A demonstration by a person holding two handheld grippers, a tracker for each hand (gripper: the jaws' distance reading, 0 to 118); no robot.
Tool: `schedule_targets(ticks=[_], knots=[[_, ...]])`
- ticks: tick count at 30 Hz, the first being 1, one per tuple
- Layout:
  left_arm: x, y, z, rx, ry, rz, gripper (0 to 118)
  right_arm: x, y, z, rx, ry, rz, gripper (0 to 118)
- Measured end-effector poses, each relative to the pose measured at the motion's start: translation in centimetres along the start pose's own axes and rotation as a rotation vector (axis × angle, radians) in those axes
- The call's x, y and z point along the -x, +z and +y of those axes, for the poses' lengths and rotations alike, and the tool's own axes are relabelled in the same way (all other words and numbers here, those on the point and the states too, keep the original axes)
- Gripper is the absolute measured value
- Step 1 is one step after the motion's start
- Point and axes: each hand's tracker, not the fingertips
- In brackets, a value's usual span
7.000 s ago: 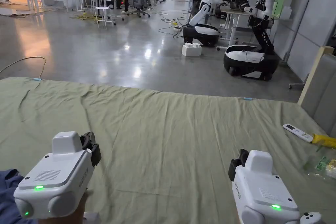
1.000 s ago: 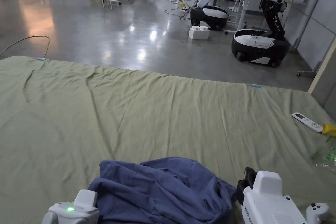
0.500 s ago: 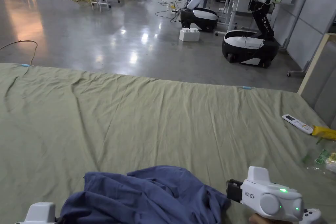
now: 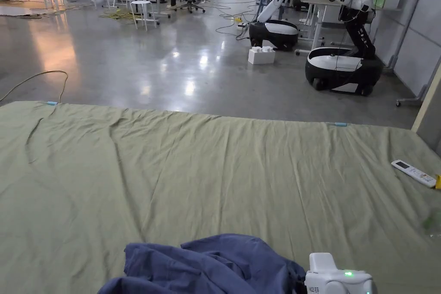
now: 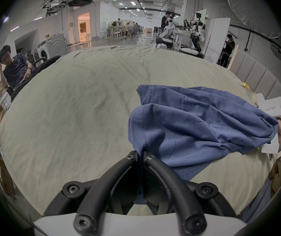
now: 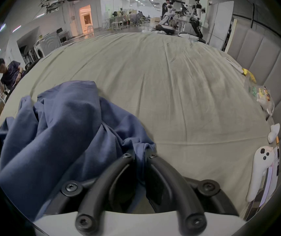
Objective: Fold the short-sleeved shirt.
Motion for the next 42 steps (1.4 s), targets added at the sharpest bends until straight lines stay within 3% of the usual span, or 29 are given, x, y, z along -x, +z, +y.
schedule_targets(ticks=[11, 24, 32, 42], knots=[[-0.2, 4.5, 6.7, -0.163, -0.036, -0.042, 6, -0.8, 12.0, 3.0, -0.341, 0.001, -0.132, 7], [3.8, 12.7, 18.4, -0.395, -0.001, -0.030, 6, -3.6, 25.5, 7.2, -0.565, -0.008, -0.215, 7], [5.2, 14.8, 22.8, -0.415, 0.077, -0.027, 6, -3.9, 29.1, 9.8, -0.614, -0.038, -0.235, 7], [2.4, 14.8, 27.1, -0.437, 0.036, -0.020, 6, -2.1, 30.7, 15.0, -0.710, 0.022, -0.274, 7]])
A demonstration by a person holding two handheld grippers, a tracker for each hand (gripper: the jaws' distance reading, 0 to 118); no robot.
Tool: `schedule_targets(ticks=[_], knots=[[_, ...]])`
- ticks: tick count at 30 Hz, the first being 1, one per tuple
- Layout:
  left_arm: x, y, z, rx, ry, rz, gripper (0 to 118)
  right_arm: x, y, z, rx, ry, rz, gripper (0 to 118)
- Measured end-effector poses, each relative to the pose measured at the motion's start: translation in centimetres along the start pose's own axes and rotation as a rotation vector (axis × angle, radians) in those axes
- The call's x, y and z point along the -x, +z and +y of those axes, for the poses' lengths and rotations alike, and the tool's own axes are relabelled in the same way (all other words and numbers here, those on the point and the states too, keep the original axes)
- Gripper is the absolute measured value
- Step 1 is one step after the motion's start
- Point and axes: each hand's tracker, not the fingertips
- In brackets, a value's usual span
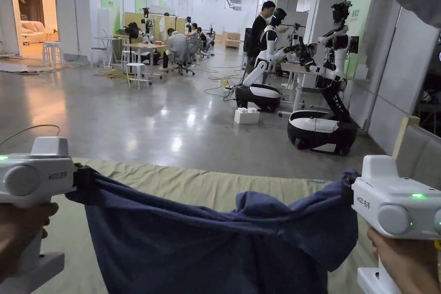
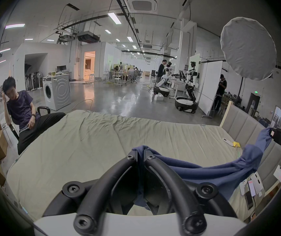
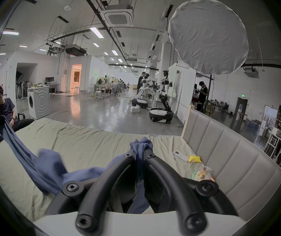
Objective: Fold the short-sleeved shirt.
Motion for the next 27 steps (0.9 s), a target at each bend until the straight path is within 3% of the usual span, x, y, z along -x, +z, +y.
schedule_targets(ticks=[6, 9, 14, 23, 27], knots=[[0.3, -1.6, 3.2, -0.025, 0.018, 0.003, 6, -0.8, -2.5, 2.9, -0.001, -0.029, -0.018, 7], [-0.2, -2.5, 5.0, -0.041, -0.012, 0.030, 6, -0.6, -4.2, 3.9, -0.031, 0.015, -0.046, 7], [-0.1, -4.6, 8.9, -0.071, -0.032, 0.043, 6, -1.0, -7.2, 6.5, -0.051, 0.007, -0.059, 7], [-1.2, -7.3, 16.1, -0.168, -0.070, 0.086, 6, -0.5, -10.7, 13.3, -0.193, 0.073, -0.120, 7], [-1.1, -7.6, 18.2, -0.201, -0.047, 0.097, 6, -0.7, -11.0, 15.6, -0.242, 0.053, -0.131, 7]])
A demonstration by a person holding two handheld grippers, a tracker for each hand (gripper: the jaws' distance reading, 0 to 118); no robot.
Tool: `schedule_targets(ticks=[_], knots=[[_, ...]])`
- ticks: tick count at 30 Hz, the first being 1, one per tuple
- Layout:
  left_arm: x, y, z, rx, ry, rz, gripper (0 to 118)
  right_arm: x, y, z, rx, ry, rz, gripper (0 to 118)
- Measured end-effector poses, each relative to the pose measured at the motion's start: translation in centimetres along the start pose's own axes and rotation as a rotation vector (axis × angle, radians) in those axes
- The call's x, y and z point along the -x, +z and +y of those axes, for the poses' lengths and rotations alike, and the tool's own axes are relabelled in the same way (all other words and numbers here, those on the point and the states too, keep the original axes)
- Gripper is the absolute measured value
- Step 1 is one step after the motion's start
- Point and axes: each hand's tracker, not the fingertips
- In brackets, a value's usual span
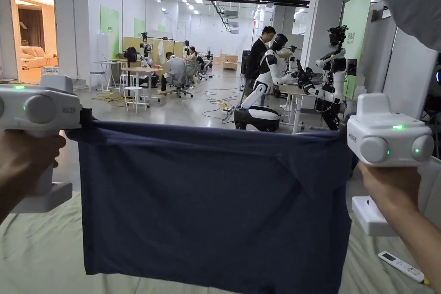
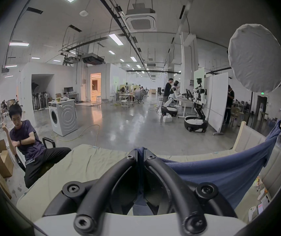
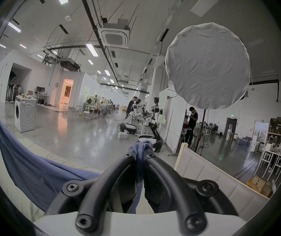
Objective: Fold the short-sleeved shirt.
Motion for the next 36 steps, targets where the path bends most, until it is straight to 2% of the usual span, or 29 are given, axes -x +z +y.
schedule_targets(ticks=[8, 14, 21, 26, 29, 31, 36], knots=[[-0.1, -0.9, 0.9, -0.026, -0.020, 0.015, 6, 0.4, 0.2, 1.1, -0.042, 0.010, -0.027, 7], [0.0, -0.8, -2.6, -0.008, -0.040, 0.017, 6, 1.5, 1.0, -2.5, -0.011, 0.023, -0.023, 7], [1.0, 1.3, -9.7, 0.053, 0.004, -0.020, 6, 2.3, 5.5, -9.8, 0.056, 0.066, 0.004, 7], [2.4, 6.2, -18.2, 0.091, 0.025, -0.050, 6, 2.2, 11.2, -14.9, 0.104, 0.028, 0.033, 7], [3.4, 9.1, -22.2, 0.123, 0.051, -0.060, 6, 2.2, 15.0, -17.9, 0.119, 0.041, 0.032, 7], [4.1, 11.0, -24.4, 0.125, 0.056, -0.064, 6, 2.1, 17.5, -19.7, 0.164, 0.001, 0.051, 7], [5.1, 16.0, -29.4, 0.143, 0.050, -0.057, 6, 2.7, 23.2, -22.1, 0.175, 0.056, 0.062, 7]])
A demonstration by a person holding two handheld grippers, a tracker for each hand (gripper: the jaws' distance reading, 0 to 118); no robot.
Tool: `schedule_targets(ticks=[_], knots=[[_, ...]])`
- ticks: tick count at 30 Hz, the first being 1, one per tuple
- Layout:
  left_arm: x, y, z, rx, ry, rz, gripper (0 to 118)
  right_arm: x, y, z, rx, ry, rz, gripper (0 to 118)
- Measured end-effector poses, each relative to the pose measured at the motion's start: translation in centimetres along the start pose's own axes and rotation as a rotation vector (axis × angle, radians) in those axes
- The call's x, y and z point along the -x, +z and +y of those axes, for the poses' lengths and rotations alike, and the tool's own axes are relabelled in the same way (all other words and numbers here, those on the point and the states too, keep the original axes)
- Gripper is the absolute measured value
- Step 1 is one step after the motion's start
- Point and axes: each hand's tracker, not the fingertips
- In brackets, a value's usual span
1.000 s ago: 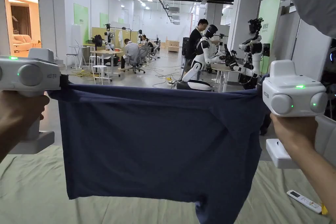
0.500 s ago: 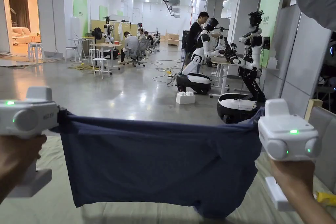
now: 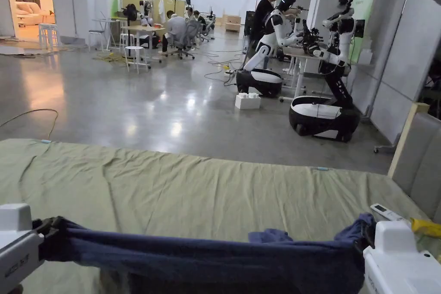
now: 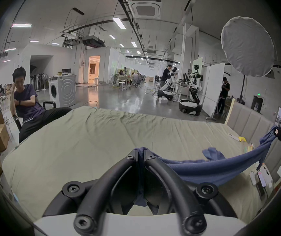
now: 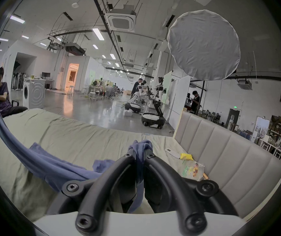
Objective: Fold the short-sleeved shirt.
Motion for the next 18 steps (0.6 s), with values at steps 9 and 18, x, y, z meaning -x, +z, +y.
schedule_targets(ticks=[9, 18], knots=[[1.5, 6.3, -7.8, 0.105, -0.057, 0.031, 6, 1.5, 8.4, -5.4, 0.061, 0.073, 0.017, 7], [2.9, 7.9, -14.2, 0.242, -0.043, 0.039, 6, 2.4, 13.2, -11.3, 0.247, 0.034, 0.012, 7]])
